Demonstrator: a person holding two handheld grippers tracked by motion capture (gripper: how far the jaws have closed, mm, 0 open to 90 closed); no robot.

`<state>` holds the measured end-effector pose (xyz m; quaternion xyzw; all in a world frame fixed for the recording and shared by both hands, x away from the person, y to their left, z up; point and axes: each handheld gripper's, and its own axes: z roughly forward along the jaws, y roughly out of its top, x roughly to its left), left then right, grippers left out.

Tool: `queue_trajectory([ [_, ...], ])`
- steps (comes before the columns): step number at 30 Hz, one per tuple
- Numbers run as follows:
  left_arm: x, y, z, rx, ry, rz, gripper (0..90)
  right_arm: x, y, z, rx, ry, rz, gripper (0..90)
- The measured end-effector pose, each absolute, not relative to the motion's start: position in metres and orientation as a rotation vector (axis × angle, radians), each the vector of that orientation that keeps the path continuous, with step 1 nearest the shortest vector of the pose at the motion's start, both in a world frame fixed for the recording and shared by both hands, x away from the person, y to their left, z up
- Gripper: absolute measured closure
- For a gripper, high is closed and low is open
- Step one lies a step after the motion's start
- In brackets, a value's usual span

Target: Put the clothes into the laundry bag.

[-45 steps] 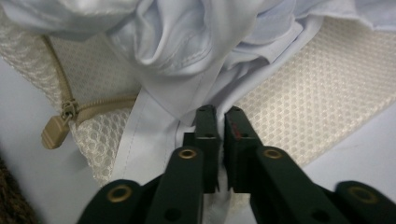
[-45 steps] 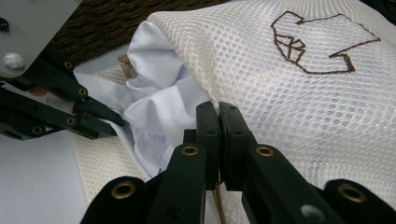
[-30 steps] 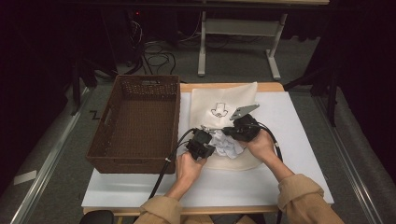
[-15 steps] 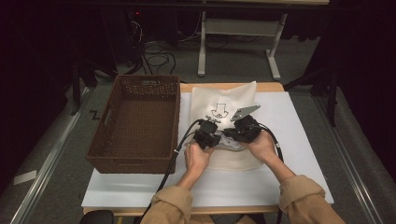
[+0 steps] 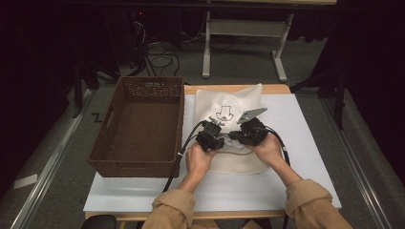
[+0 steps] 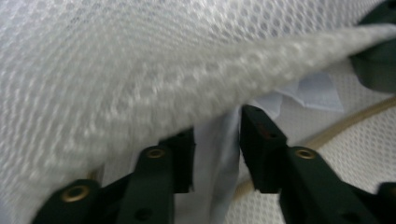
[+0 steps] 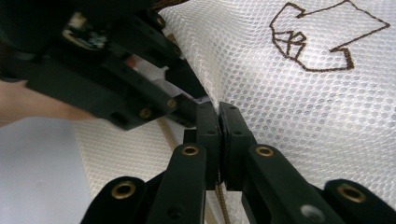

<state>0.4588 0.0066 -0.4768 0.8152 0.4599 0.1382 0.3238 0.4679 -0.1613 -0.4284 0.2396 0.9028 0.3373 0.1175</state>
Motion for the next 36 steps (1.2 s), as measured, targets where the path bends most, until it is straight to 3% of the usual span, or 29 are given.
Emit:
queue_trajectory([
  [6,0.446,0.009,-0.476,2.177,1.234,0.348,47.6,0.467,-0.160,-0.429,0.719,2.639,0.986,88.6],
  [14,0.443,0.018,-0.480,2.218,1.273,0.386,45.2,0.468,-0.161,-0.429,0.704,2.638,0.984,88.6],
  [20,0.447,0.018,-0.490,2.258,1.322,0.392,54.5,0.467,-0.162,-0.428,0.723,2.642,0.982,88.5],
  [27,0.450,0.013,-0.491,2.258,1.302,0.320,83.6,0.467,-0.161,-0.429,0.712,2.641,0.982,88.6],
  [36,0.469,0.009,-0.490,2.054,1.298,0.215,88.9,0.466,-0.160,-0.429,0.690,2.656,0.978,88.7],
])
